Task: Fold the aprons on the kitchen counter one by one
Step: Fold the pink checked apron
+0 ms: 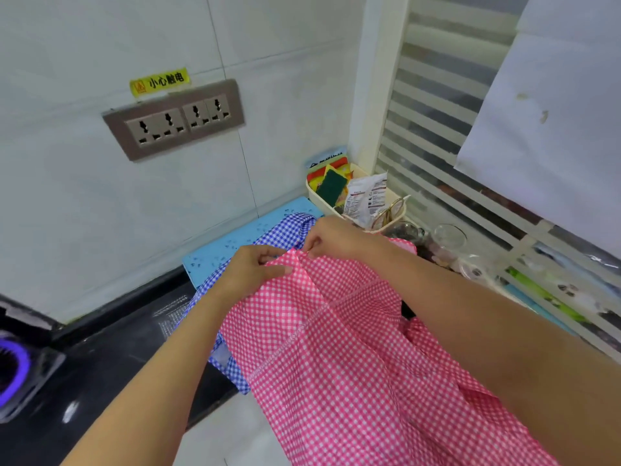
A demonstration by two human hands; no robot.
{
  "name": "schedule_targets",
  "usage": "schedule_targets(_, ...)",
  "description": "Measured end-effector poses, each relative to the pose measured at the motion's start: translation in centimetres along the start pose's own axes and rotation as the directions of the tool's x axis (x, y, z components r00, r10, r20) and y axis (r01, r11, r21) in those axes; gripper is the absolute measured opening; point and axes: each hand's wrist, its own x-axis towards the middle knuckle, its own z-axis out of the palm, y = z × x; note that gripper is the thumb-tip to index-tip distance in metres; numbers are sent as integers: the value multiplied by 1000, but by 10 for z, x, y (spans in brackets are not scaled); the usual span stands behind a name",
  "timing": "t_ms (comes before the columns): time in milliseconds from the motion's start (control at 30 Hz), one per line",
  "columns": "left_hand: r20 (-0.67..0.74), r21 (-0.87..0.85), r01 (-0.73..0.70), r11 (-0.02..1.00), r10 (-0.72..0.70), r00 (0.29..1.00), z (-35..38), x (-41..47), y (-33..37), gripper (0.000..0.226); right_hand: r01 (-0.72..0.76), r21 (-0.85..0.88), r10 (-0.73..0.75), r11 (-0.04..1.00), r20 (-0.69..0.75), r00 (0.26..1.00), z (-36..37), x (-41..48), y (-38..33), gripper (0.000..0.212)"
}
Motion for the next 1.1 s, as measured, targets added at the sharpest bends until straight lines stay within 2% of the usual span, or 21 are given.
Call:
schedule_targets(100, 16, 31, 27, 999, -28, 999, 1, 4, -7, 35, 19, 37, -20, 999, 24, 1000, 6, 12, -15, 15)
schedule_targets(200, 6, 54, 43, 998, -43, 999, 8, 9, -6, 9, 34, 47, -34, 998, -2, 999, 11, 15, -24, 15)
schedule_targets(267, 5, 53, 44, 998, -45, 999, 14, 12, -6, 28, 18, 78, -17, 997, -10, 1000, 12, 13, -23, 12)
schedule_targets(300, -3, 51, 43, 998, -43, 999, 16, 14, -9, 32, 7, 46, -6, 999, -15, 1000, 10, 12, -19, 16)
schedule_targets(433, -17, 100, 41, 994, -40, 999, 19, 15, -10, 31, -99, -288, 104, 952, 2, 995, -10, -4, 16, 40)
schedule_targets(533, 1, 107, 4, 994, -4, 1000, 20, 11, -8, 30, -165, -479, 233, 862, 86, 969, -23, -18, 48, 26)
schedule_targets(633, 38, 93, -63, 994, 60, 998, 17, 6, -9, 25, -197, -447, 237, 873, 34, 971, -26, -24, 66, 25)
schedule_targets(733, 57, 52, -116, 992, 113, 992, 11, 2, -13, 19, -137, -405, 183, 904, 75, 980, -26, -21, 69, 48)
schedule_targets(767, 55, 33, -125, 992, 123, 991, 10, 0, -13, 13, -100, -427, 163, 899, 114, 980, -25, -19, 69, 48)
schedule_targets(800, 47, 14, -129, 992, 128, 991, 8, -1, -13, 5, -70, -461, 158, 884, 155, 975, -25, -16, 66, 40)
schedule_targets(867, 15, -10, -129, 992, 129, 992, 5, -3, -14, 8, -36, -574, 182, 818, 200, 963, -26, -12, 60, 15)
schedule_targets(900, -11, -10, -133, 991, 133, 991, 4, -4, -17, 10, -27, -627, 192, 779, 197, 961, -30, -11, 57, 8)
schedule_targets(933, -40, -17, -137, 990, 137, 990, 3, -5, -18, 11, -44, -659, 203, 751, 167, 965, -36, -10, 54, 16)
schedule_targets(1100, -187, -27, -118, 993, 111, 976, -6, -1, -23, 21, -141, -637, 118, 758, -80, 990, -97, 5, 33, 24)
